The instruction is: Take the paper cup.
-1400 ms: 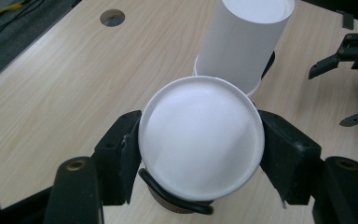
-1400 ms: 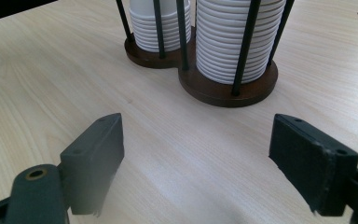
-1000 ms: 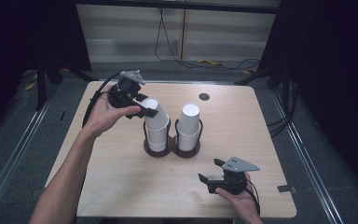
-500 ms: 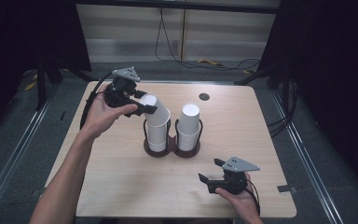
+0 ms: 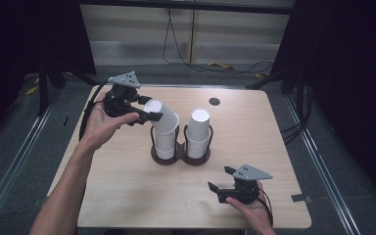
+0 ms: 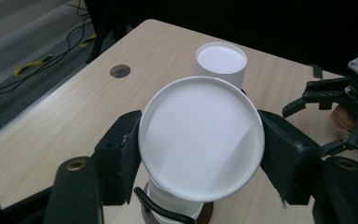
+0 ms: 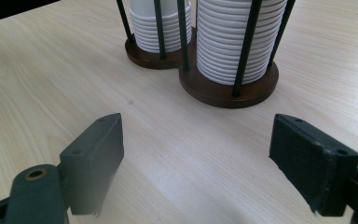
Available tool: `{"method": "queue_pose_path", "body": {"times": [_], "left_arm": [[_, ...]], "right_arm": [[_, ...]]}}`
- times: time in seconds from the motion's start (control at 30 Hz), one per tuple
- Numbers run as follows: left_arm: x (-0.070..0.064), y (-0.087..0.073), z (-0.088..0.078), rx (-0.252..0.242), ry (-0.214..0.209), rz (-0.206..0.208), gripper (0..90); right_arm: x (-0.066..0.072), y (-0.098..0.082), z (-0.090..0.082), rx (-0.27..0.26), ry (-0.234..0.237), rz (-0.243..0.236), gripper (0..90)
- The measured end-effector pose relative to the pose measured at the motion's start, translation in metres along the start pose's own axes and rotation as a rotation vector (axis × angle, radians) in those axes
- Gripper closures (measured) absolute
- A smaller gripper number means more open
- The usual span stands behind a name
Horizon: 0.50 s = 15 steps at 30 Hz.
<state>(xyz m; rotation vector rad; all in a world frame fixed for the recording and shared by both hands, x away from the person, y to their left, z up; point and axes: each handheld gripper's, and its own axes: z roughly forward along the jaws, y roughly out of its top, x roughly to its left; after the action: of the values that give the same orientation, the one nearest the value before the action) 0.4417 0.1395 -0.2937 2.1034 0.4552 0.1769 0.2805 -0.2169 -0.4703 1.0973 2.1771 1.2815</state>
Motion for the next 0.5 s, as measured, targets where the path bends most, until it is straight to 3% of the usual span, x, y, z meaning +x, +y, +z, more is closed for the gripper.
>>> {"method": "queue_pose_path", "body": {"times": [0.5], "left_arm": [[-0.009,-0.013,-0.009,-0.077,-0.015,-0.025,35.0]], "right_arm": [[0.000,0.000,0.000,-0.001,0.002,0.005,17.7]]}}
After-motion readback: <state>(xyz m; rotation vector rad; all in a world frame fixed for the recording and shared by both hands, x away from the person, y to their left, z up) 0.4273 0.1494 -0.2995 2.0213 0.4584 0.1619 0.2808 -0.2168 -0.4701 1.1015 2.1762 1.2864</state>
